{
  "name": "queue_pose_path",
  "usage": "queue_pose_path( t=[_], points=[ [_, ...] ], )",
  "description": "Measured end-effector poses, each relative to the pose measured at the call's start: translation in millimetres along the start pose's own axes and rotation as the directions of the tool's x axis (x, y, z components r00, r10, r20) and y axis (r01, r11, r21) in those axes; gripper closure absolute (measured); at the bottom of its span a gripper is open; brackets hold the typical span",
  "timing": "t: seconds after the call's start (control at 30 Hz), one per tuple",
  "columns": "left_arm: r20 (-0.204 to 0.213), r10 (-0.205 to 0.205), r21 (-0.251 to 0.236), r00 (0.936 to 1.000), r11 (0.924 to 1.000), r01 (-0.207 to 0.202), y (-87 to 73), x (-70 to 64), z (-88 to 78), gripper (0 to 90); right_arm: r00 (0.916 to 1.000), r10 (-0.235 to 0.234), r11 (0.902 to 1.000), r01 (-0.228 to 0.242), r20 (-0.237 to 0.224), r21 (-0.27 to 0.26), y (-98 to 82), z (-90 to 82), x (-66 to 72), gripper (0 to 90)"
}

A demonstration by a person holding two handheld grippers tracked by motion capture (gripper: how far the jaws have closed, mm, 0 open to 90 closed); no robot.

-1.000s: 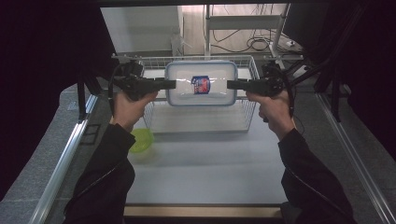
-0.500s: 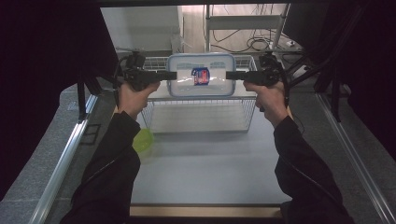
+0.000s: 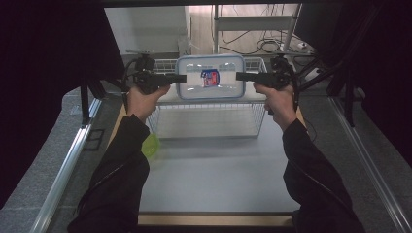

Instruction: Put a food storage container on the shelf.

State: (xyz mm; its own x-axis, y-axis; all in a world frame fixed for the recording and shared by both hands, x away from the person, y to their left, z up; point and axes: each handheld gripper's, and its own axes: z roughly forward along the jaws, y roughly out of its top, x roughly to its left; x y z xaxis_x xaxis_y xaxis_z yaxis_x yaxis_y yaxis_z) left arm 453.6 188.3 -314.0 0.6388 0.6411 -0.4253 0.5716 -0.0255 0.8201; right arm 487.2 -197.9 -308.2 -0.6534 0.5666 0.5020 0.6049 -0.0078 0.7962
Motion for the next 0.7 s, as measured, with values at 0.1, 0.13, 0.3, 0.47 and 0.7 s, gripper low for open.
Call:
queue_pose_path(
  t=[0.1,0.13,0.3,0.47,0.7],
  points=[
    [-0.006,0.001,-0.006,1.0000,1.0000,-0.001,-1.1,-0.6,0.7,45.8,0.9999,-0.012,0.9999,0.012,0.005,-0.009,-0.8,0.6,-0.6,50.0],
    [-0.008,0.011,-0.004,0.9999,0.9999,-0.011,-1.3,-0.6,0.8,45.6,0.9996,-0.027,0.9996,0.027,0.013,-0.013,-0.8,0.9,-1.0,49.8],
    [-0.034,0.041,0.012,0.9986,0.9991,-0.040,-1.6,-4.3,1.9,43.7,0.9960,-0.063,0.9979,0.064,0.063,-0.005,-0.8,1.7,3.5,50.8],
    [-0.053,0.047,0.019,0.9975,0.9987,-0.046,-2.3,-4.2,4.2,40.5,0.9823,-0.141,0.9898,0.137,0.123,0.039,-4.5,7.7,10.6,49.6],
    [-0.087,0.080,0.037,0.9930,0.9963,-0.077,-0.6,-5.7,5.1,36.3,0.9853,-0.127,0.9913,0.122,0.115,0.049,-6.5,7.9,6.8,51.4]
  ],
)
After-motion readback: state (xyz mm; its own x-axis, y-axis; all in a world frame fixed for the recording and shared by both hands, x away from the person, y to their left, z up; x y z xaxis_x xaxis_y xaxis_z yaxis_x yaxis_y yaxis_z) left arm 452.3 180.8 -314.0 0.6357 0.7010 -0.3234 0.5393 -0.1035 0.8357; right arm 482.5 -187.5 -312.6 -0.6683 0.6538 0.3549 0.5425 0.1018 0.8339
